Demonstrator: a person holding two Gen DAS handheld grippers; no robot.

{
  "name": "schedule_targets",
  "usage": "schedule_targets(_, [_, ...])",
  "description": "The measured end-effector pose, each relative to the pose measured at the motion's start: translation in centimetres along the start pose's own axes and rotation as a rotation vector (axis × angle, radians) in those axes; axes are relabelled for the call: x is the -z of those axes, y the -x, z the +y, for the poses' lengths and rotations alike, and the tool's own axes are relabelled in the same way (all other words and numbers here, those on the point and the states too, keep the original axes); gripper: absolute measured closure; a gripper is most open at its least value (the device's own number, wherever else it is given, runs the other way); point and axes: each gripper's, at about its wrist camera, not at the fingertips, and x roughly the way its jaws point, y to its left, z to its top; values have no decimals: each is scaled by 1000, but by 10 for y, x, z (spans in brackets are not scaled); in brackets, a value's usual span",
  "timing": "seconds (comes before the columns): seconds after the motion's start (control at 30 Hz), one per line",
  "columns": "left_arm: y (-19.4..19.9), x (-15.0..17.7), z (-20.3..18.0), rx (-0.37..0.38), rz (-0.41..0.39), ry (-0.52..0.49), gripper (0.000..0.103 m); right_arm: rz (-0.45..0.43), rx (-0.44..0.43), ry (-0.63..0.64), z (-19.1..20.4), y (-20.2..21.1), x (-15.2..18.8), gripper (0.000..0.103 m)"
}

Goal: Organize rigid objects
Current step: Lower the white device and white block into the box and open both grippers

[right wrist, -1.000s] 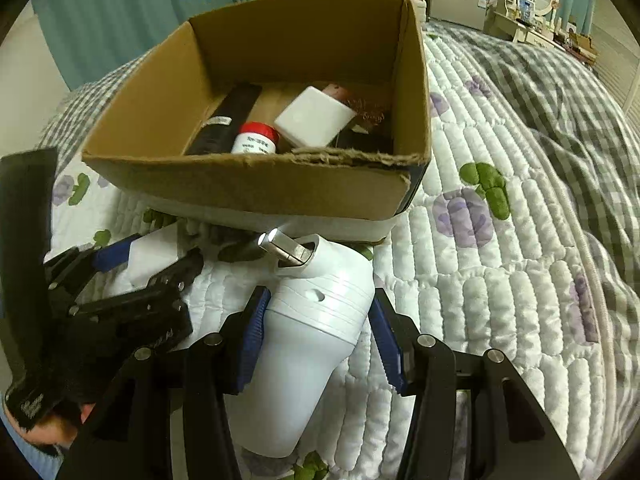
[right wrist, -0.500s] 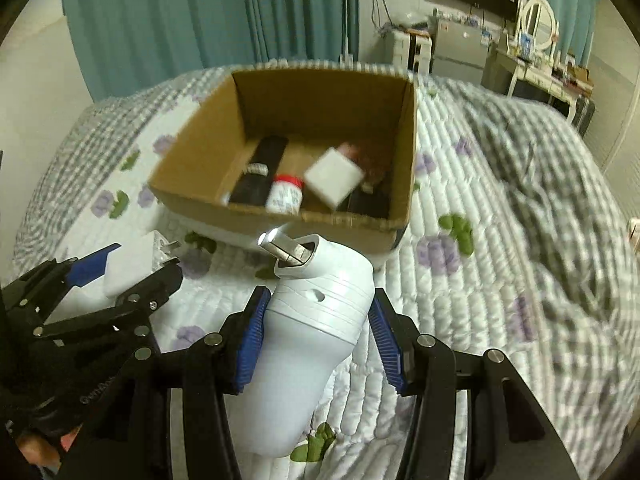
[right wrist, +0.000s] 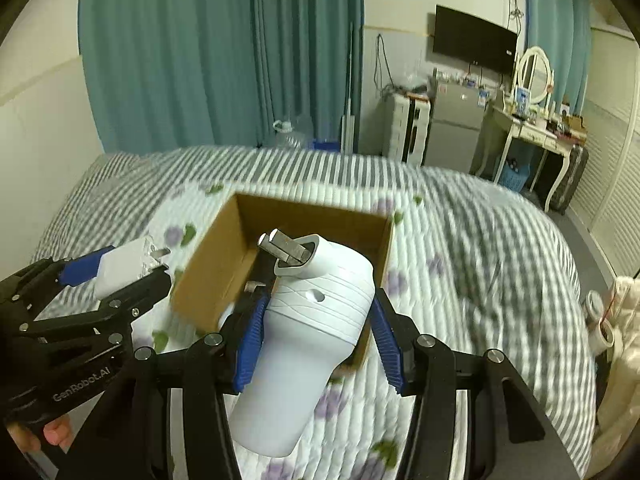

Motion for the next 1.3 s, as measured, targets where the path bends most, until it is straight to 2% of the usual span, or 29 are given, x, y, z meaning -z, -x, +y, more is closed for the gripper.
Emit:
schedule_targets(0.17, [-30,-25,-3,-3,8,-8,38,-14,13,3,-13,-18,-28,53])
schedule_targets(0.3, [-65,-31,-13,-12,39,-33,38,4,17,10,-24,-47,-41,53])
schedule_targets(0.5, [-114,-22,-26,-21,97,-56,38,58,9,26,-35,-94,-41,53])
schedule_targets(0.7, [-145,-12,-32,-22,128,-81,38,88,0,36,-41,-123,-34,53])
schedule_targets(1.17, [-165,-3,-47,-8,168,-98,35,79,-23,28,-44,-119,-32,53])
schedule_targets(1.27, [-158,-2,-45,-15,155,-80,23,78,-18,27,-44,-115,-32,53])
schedule_targets(1.3, [-153,-3,-42,-9,148,-66,23,77,-14,26,-45,-113,-32,53])
